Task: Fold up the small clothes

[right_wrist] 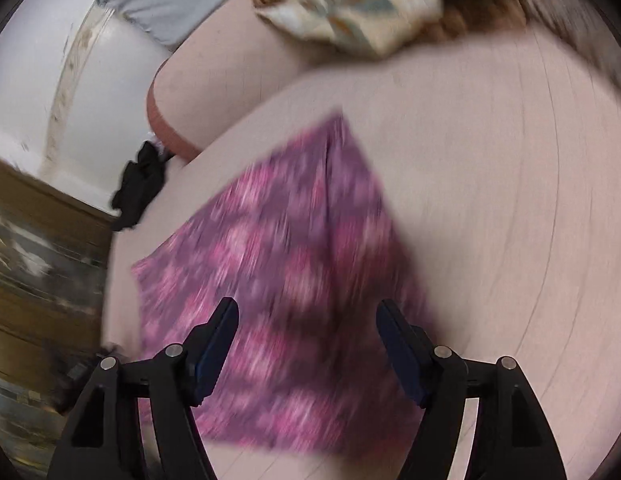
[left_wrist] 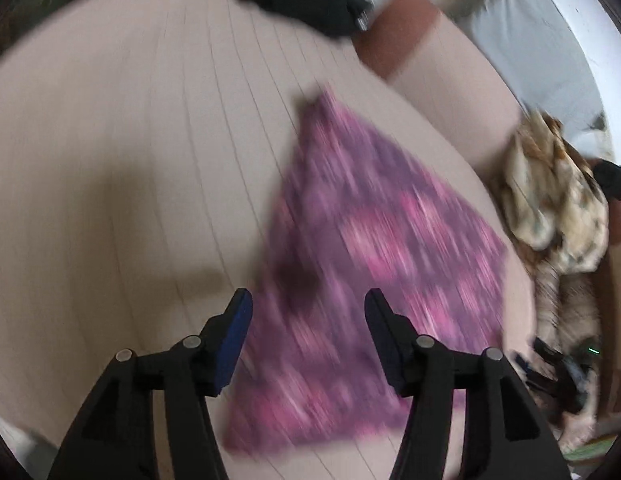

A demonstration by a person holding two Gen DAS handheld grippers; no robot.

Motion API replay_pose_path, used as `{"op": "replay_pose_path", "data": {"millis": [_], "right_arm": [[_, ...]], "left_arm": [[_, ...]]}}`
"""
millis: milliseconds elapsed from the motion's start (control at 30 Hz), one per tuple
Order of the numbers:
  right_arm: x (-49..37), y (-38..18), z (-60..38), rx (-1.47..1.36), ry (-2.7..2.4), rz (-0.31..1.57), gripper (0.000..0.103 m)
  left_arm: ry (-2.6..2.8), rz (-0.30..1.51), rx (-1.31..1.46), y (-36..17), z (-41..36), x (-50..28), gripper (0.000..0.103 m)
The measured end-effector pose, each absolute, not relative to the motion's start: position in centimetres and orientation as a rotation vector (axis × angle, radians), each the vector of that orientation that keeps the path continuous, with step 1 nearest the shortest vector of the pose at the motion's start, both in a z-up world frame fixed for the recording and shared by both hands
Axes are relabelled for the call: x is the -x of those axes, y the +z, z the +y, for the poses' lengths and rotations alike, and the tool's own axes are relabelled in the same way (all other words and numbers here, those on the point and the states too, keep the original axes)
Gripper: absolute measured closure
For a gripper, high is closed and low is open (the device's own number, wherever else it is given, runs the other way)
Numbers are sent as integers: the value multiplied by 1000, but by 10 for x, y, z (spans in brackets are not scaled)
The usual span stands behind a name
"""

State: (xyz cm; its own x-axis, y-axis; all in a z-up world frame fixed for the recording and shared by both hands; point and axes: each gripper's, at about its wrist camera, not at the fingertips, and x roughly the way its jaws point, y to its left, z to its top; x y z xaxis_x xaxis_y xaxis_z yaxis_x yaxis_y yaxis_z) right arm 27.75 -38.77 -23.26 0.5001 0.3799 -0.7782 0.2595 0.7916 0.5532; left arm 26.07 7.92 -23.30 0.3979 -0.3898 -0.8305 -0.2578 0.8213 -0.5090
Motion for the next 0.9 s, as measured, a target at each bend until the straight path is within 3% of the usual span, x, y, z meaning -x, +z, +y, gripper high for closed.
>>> {"op": "replay_pose_path", "data": {"millis": [233, 300, 333, 367, 433, 467, 667, 733, 800, 900], "right_arm": [[-265, -279, -372, -907, 111, 1146, 38], [-270, -283, -371, -879, 82, 1157, 49], [-272, -286, -373, -887, 62, 1161, 58], [-274, -289, -374, -898, 65, 1169, 65], [-278, -291, -375, -869, 70, 1194, 78], [-278, -289, -374, -843, 64, 1205, 88], [-248, -222, -376, -703, 39, 1060, 96], [-243, -223, -376, -638, -20, 1074, 103], [-248, -238, -386, -523, -147, 1115, 103], [-249, -262, -405, -675, -111, 1144, 103]], "left_arm": [[-113, 1273, 718, -255, 39, -262, 47], [-103, 1282, 723, -262, 39, -274, 64], [-114, 1294, 735, -266, 39, -280, 80], [-125, 1311, 751, -270, 40, -285, 89], [-132, 1312, 750, -272, 41, -288, 96], [-126, 1305, 739, -269, 43, -286, 97], [-204, 1164, 677, -220, 51, -254, 97], [-177, 1187, 635, -232, 51, -253, 97], [-151, 1233, 618, -253, 55, -258, 97], [-194, 1245, 672, -262, 55, -256, 97]]}}
